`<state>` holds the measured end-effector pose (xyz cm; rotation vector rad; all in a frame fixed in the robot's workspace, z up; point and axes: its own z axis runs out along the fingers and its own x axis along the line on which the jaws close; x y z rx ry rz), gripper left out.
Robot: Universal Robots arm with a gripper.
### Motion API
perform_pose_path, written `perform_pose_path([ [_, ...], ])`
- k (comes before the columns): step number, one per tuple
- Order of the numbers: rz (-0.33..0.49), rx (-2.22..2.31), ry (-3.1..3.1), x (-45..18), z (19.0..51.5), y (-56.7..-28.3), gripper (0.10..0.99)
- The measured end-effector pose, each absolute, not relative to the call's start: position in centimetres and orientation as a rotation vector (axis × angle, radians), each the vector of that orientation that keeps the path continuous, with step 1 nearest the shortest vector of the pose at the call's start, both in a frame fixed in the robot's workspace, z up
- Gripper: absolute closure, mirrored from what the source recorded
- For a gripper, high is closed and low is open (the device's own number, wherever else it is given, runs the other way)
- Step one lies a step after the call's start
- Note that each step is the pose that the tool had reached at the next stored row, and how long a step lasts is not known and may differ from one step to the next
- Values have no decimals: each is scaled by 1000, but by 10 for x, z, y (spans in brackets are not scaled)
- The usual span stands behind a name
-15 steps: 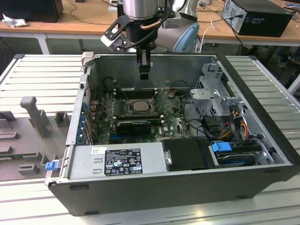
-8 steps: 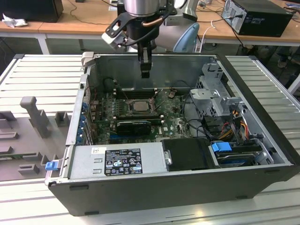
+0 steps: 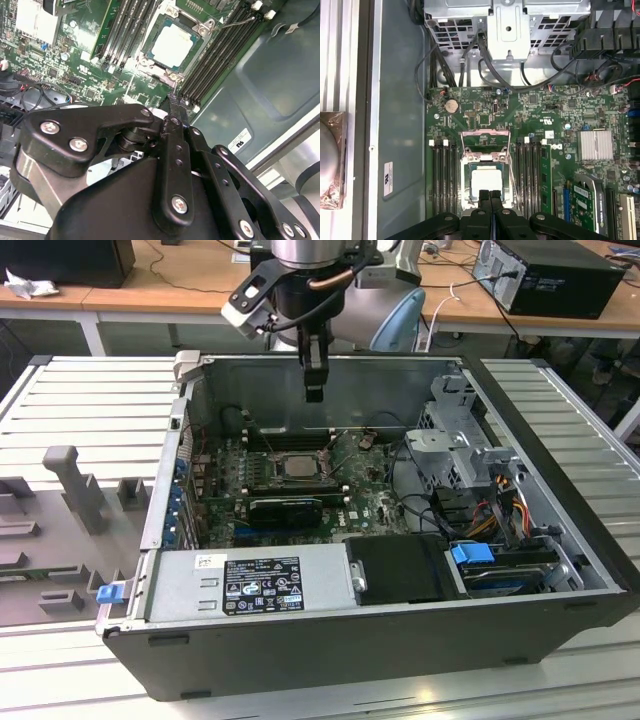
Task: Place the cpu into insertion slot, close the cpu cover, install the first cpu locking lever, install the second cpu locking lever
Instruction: 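Close the cpu cover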
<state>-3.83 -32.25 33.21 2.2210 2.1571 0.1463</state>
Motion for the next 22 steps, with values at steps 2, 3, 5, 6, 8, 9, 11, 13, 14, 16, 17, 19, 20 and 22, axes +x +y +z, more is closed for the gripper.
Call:
perform_pose_path([
  [2, 146, 2221, 2157, -38, 333, -322, 980],
  [3, 146, 2221, 2157, -37, 334, -322, 980],
  [5, 146, 2221, 2157, -37, 335, -322, 980],
  [6, 146, 2221, 2157, -36, 335, -322, 980],
  [8, 146, 2221, 2157, -36, 336, -322, 980],
  [9, 146, 2221, 2157, -35, 336, -322, 980],
  [11, 146, 2221, 2157, -35, 337, -322, 980],
  [13, 146, 2221, 2157, -32, 341, -322, 980],
  [14, 146, 2221, 2157, -31, 342, -322, 980],
  [16, 146, 2221, 2157, -30, 343, -322, 980],
  [17, 146, 2221, 2157, -30, 343, -322, 980],
  [19, 146, 2221, 2157, -30, 344, -322, 980],
  [20, 146, 2221, 2157, -29, 345, -322, 980],
  [22, 146, 2221, 2157, -28, 345, -322, 980],
])
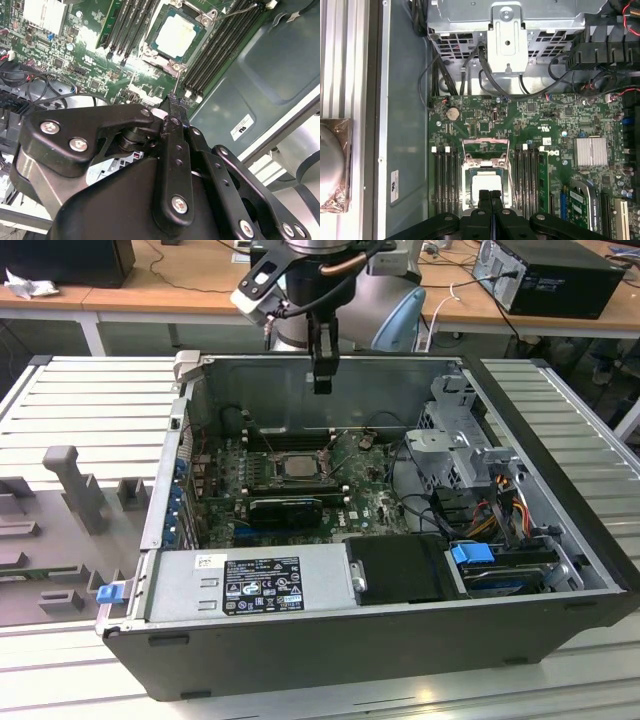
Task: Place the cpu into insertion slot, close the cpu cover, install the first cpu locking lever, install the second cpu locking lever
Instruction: 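Close the cpu cover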
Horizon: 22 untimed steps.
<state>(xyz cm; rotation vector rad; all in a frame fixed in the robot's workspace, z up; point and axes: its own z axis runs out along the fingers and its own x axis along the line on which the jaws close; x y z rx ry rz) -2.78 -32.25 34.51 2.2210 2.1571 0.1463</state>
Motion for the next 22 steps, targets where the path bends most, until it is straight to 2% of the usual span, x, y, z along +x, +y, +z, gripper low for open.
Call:
perform_pose_path([
  [22, 150, 2219, 2156, 3, 334, -322, 980],
])
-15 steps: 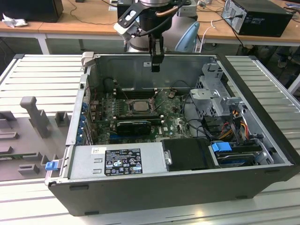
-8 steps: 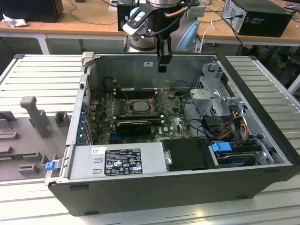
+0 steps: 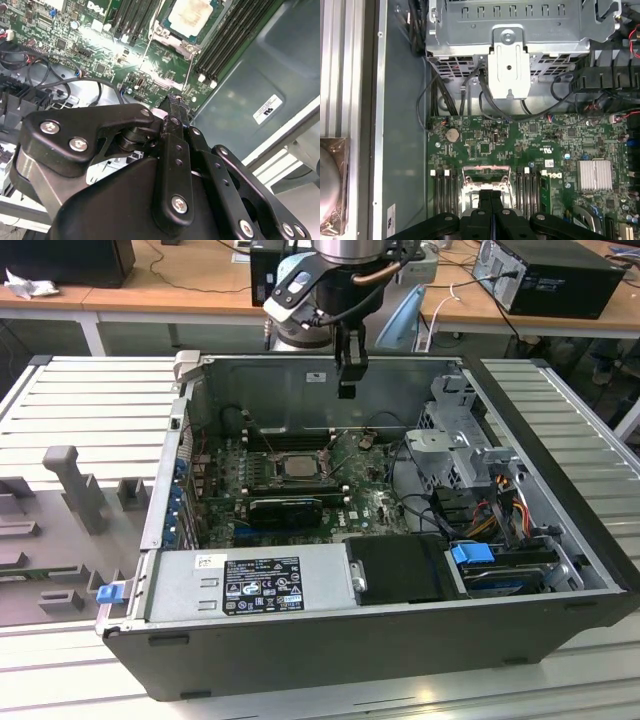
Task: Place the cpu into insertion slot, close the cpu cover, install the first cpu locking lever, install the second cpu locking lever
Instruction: 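Close the cpu cover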
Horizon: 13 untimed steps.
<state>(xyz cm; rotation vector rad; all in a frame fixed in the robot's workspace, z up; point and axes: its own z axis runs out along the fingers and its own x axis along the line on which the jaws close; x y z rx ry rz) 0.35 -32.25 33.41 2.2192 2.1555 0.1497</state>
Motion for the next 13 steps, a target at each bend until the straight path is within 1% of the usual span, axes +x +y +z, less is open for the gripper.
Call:
perform_pose_path([
  [13, 148, 2220, 2157, 13, 306, -323, 980],
])
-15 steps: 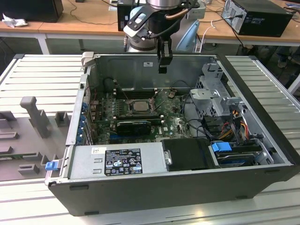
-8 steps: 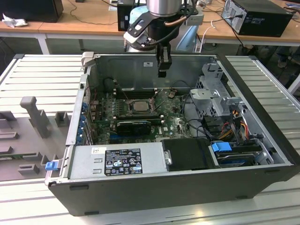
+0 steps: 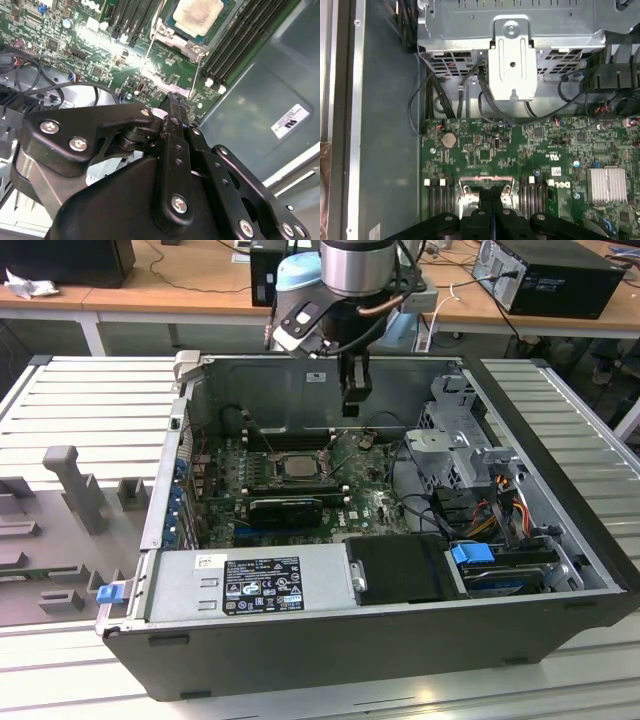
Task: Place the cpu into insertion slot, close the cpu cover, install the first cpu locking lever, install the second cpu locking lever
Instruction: 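Close the cpu cover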
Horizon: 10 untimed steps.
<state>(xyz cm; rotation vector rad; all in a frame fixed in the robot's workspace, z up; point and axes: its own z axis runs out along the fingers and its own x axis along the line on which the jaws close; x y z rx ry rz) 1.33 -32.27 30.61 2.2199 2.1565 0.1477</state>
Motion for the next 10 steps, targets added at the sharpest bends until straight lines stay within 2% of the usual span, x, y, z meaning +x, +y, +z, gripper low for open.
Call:
perform_pose_path([
  [10, 118, 2169, 2239, 28, 285, -323, 980],
])
